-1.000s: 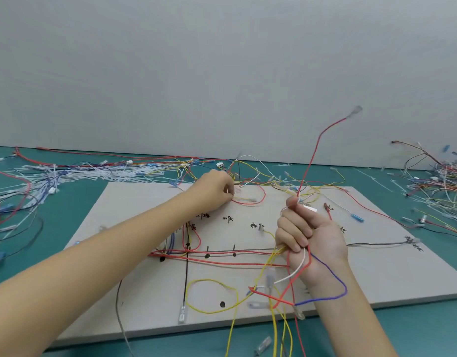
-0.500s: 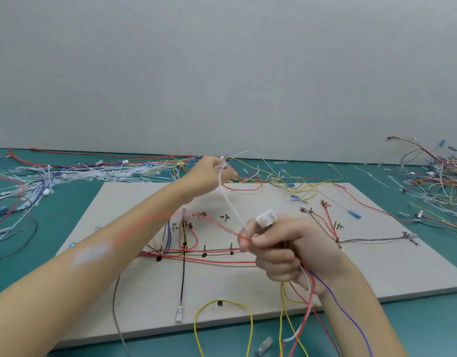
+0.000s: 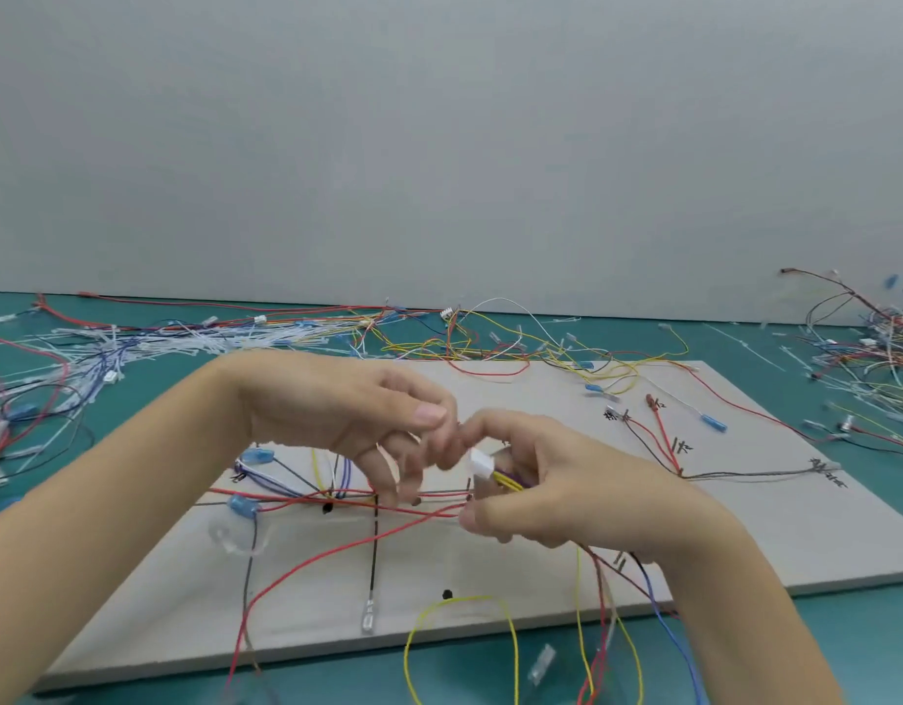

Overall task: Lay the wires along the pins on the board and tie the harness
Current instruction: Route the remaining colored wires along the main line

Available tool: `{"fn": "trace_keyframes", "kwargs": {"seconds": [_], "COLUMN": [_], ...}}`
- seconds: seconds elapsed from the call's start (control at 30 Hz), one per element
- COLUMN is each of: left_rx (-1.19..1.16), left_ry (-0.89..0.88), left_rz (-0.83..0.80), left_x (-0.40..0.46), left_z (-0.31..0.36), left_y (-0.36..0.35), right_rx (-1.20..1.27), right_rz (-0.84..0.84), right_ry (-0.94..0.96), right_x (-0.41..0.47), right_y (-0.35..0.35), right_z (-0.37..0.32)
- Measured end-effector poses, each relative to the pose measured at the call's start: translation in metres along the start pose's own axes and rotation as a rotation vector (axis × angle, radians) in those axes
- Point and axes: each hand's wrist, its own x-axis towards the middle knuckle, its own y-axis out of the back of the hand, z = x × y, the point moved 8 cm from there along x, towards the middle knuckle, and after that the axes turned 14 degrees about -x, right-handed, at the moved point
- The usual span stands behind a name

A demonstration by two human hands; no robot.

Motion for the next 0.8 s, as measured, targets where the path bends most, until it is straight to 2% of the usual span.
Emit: {"fn": "trace_keyframes", "kwargs": {"seconds": [0.07,0.13,0.27,0.4,0.5,0.63,0.8], "left_rx": [0.022,0.056,0.159,0.150,0.126,0.174,0.210], "left_ry": [-0.067,-0.125,-0.164,-0.363,-0.520,-0.535,-0.482], "left_rz": [0.202,0.329,0.416,0.571,0.651,0.638,0.682], "left_x": [-0.006,-0.008,-0.006,-0.012,-0.017,-0.015,-0.018], "left_z": [0.005,0.007,0.008,0.023,0.030,0.033,0.034], "left_y": [0.010,0.015,0.008,0.008,0.007,0.000,0.002], "right_rx": [0.104,0.176,0.229,0.430,0.549,0.633,0.587], "right_rz": [0.023,0.054,0.168,0.161,0.072,-0.072,0.018], "right_ry": [0.033,0.062,0.084,0.120,0.163,0.195,0.123], "right_x": [0.002,0.003,0.007,0.011,0.011,0.010,0.010], "right_y": [0.001,0.003,0.009,0.009,0.003,-0.006,-0.002], "right_z": [-0.002,-0.005,-0.005,-0.005,-0.009,-0.012,-0.002]}}
